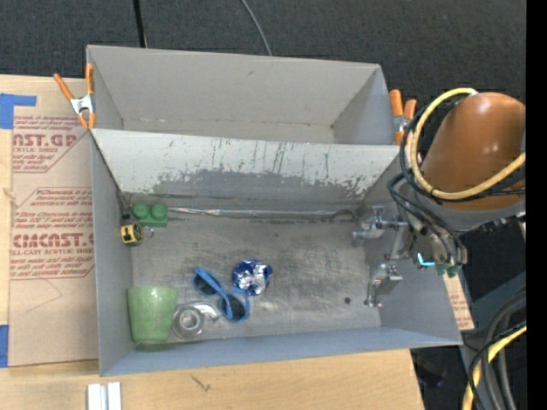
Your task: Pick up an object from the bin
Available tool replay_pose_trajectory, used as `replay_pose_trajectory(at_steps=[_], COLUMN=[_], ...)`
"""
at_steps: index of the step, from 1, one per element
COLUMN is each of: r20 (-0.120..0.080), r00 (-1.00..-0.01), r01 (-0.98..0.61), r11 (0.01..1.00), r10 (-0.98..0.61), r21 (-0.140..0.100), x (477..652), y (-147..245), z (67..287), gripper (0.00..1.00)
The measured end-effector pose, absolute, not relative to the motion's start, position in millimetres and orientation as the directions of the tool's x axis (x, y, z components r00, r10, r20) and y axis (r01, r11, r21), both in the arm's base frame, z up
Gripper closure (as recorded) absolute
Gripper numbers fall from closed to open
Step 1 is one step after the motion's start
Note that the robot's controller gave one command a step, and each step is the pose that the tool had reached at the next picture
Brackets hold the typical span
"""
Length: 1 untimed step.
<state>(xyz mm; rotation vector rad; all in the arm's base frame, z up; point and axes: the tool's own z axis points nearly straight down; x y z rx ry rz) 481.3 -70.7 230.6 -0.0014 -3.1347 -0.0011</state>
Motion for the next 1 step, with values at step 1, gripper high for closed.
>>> replay_pose_trajectory(at_steps=[1], r20=[0.007], r00=[-0.998], r01=[-0.062], r11=[0.998], r10=[-0.062], r21=[0.002], x=[493.0], y=[-13.1], z=[84.5], gripper=[0.0])
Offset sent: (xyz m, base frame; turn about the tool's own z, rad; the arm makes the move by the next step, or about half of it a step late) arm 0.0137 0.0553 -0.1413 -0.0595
